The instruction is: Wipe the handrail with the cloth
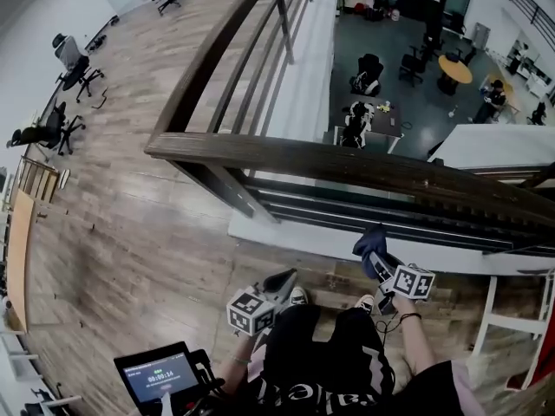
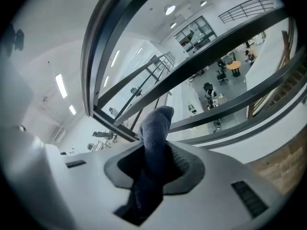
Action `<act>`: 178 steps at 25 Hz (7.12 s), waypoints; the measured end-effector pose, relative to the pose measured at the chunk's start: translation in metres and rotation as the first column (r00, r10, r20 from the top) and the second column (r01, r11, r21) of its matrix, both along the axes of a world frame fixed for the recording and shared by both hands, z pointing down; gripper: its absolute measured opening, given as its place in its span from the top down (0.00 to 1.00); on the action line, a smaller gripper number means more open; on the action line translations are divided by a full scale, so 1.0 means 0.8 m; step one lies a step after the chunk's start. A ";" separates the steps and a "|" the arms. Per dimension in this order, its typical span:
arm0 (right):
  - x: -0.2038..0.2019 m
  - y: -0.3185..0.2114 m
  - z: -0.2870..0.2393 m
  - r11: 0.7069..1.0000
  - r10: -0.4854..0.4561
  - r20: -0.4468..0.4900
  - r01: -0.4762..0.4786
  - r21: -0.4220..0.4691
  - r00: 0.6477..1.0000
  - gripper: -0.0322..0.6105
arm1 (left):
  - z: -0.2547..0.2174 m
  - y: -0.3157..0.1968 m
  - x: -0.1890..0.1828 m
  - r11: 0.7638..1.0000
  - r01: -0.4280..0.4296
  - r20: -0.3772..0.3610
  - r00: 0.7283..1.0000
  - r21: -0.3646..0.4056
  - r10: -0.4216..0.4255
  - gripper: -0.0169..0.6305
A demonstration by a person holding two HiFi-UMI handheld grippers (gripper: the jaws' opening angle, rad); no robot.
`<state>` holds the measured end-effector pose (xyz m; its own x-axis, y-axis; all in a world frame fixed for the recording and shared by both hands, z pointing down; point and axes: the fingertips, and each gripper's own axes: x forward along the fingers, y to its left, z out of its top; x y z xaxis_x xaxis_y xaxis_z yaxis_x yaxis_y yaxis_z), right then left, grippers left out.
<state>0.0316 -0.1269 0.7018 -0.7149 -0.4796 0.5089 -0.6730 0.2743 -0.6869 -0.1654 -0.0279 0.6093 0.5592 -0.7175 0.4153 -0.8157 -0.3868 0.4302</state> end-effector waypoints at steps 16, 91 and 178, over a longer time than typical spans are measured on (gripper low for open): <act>-0.370 -0.034 0.058 0.944 -0.326 -0.037 0.328 0.039 0.944 0.81 | 0.066 0.063 -0.183 0.980 0.189 0.001 0.982 -0.062 -0.189 0.97; 0.779 -0.163 0.180 0.843 0.491 -0.342 -0.536 -0.044 0.801 0.81 | 0.105 -0.078 0.449 0.962 -0.199 0.047 0.976 -0.185 0.211 0.97; 0.299 0.546 -0.225 0.946 -0.145 0.141 0.096 0.310 0.979 0.81 | -0.137 0.454 0.440 0.972 -0.012 0.010 1.000 0.233 0.010 0.97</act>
